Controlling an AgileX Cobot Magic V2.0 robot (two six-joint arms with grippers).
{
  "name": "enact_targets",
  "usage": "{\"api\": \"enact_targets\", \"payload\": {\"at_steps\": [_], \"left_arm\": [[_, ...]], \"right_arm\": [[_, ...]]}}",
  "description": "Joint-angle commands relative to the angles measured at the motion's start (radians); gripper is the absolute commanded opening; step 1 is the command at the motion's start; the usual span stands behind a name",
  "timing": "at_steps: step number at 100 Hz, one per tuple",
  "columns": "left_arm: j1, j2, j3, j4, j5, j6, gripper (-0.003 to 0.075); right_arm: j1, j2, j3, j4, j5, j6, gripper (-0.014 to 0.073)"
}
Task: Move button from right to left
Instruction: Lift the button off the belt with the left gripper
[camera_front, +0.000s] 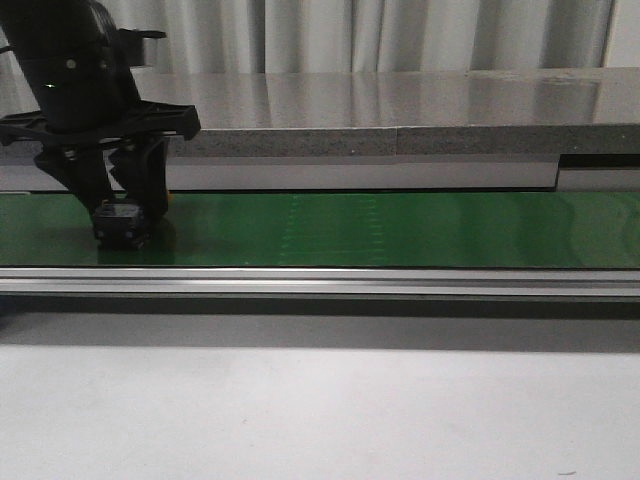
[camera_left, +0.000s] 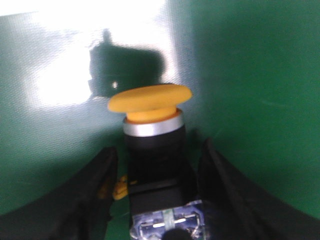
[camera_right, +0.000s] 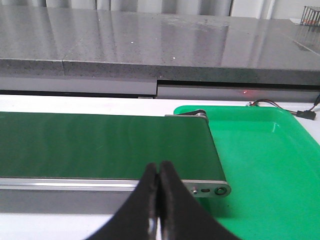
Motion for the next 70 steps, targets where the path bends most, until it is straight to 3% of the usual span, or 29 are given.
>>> {"api": "enact_targets", "payload": {"at_steps": [1,37,70], "left_arm": [[0.003,-0.047,-0.03,-0.007,-0.014,-0.012,0.0221],[0.03,-0.112,-0.052,0.003,0.024,-0.012,0.0221],[0.157,-0.202,-0.05,0.047,0.096,-0.005,0.0221]], "right_arm": [[0.003,0.011,-0.023,-0.01,-0.087,-0.001,-0.0067],[0.003,0.011,-0.023,-0.01,-0.087,-0.001,-0.0067],[0.003,0.011,-0.023,-0.01,-0.087,-0.001,-0.0067]]}}
